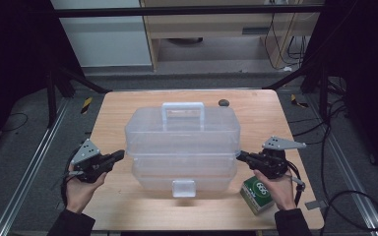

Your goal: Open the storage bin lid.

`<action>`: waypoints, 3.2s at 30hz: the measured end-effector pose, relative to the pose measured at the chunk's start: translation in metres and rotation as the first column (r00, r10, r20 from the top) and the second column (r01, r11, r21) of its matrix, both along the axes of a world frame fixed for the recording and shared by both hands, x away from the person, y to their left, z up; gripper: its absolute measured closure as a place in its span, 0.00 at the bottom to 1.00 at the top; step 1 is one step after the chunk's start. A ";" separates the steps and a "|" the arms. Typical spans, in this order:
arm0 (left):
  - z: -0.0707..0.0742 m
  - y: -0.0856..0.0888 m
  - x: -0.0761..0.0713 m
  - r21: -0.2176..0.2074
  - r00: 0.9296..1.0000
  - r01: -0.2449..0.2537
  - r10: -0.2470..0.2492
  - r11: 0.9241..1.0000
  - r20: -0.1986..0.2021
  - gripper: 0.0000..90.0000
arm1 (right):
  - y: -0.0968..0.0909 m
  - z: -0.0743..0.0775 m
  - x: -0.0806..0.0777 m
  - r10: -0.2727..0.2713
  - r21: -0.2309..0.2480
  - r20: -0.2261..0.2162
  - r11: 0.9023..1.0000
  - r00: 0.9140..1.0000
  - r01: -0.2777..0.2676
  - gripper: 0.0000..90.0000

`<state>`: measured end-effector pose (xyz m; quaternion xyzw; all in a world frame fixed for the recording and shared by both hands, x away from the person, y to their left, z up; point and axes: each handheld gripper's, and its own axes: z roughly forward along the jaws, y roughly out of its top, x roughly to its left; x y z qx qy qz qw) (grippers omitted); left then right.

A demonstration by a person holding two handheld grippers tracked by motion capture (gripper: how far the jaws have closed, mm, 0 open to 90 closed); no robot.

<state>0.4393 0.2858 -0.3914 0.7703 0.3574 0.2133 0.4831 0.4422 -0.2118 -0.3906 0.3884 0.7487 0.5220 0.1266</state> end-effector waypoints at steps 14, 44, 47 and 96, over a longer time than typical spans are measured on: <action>0.008 -0.010 -0.002 -0.045 0.999 0.040 -0.039 0.998 0.024 1.00 | 0.000 0.005 0.003 -0.003 0.009 0.006 1.000 1.000 0.003 1.00; 0.024 -0.021 0.011 -0.097 0.998 0.039 -0.034 0.995 0.054 0.99 | -0.007 0.019 0.015 -0.010 0.053 0.042 0.999 0.999 0.007 1.00; 0.023 -0.019 0.010 -0.073 0.998 0.025 -0.021 0.997 0.055 0.97 | -0.005 0.019 0.015 -0.005 0.050 0.041 0.999 0.999 0.003 1.00; 0.012 -0.023 0.029 -0.047 0.988 -0.027 0.034 0.999 0.152 0.67 | 0.006 0.019 0.013 0.024 0.017 0.038 1.000 0.999 -0.025 0.99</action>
